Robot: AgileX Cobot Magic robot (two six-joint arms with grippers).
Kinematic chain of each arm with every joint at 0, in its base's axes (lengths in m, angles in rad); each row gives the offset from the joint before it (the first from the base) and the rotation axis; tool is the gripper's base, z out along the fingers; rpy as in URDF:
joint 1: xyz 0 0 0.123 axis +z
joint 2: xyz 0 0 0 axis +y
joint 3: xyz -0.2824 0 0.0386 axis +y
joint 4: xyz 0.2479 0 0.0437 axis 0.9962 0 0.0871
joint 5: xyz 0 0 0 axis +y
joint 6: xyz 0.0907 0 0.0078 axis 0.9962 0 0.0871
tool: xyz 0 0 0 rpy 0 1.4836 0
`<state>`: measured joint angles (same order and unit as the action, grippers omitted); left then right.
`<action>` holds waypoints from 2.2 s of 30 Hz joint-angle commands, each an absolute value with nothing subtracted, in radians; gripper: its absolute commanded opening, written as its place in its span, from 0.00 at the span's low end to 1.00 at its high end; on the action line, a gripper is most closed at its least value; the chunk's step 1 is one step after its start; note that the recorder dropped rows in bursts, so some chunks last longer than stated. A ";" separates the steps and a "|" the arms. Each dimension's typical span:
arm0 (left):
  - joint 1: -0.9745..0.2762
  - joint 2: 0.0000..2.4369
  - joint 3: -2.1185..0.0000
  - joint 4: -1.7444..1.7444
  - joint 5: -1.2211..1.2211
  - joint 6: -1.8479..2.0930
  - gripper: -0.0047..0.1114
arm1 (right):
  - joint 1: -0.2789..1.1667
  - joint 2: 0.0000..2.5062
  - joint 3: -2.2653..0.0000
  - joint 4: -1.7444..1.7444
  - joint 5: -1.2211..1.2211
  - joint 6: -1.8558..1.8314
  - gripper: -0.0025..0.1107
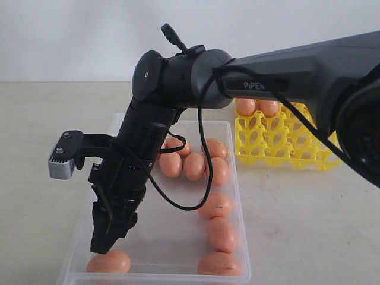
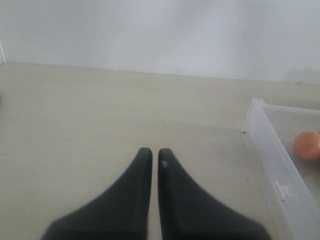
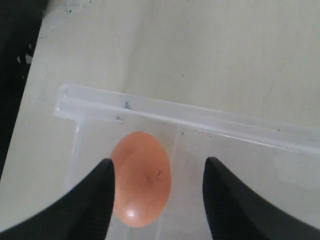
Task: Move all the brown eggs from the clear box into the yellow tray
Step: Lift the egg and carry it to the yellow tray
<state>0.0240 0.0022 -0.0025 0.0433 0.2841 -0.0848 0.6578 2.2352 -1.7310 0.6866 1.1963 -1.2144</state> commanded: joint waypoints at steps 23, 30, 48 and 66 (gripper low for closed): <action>0.027 0.000 0.000 0.041 0.277 -0.083 0.08 | 0.671 2.317 -1.721 0.682 1.186 -1.176 0.44; 0.027 0.000 0.000 0.041 0.277 -0.083 0.08 | 0.671 2.325 -1.721 0.664 1.060 -1.122 0.34; 0.027 0.000 0.000 0.041 0.277 -0.083 0.08 | 0.598 2.157 -1.721 0.510 0.995 -0.712 0.02; 0.027 0.000 0.000 0.041 0.277 -0.083 0.08 | 0.333 1.566 -0.835 0.559 -0.344 -0.220 0.02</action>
<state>0.0240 0.0022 -0.0025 0.0433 0.2841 -0.0848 0.3796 1.6099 -0.9731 0.5173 -0.0554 -0.3157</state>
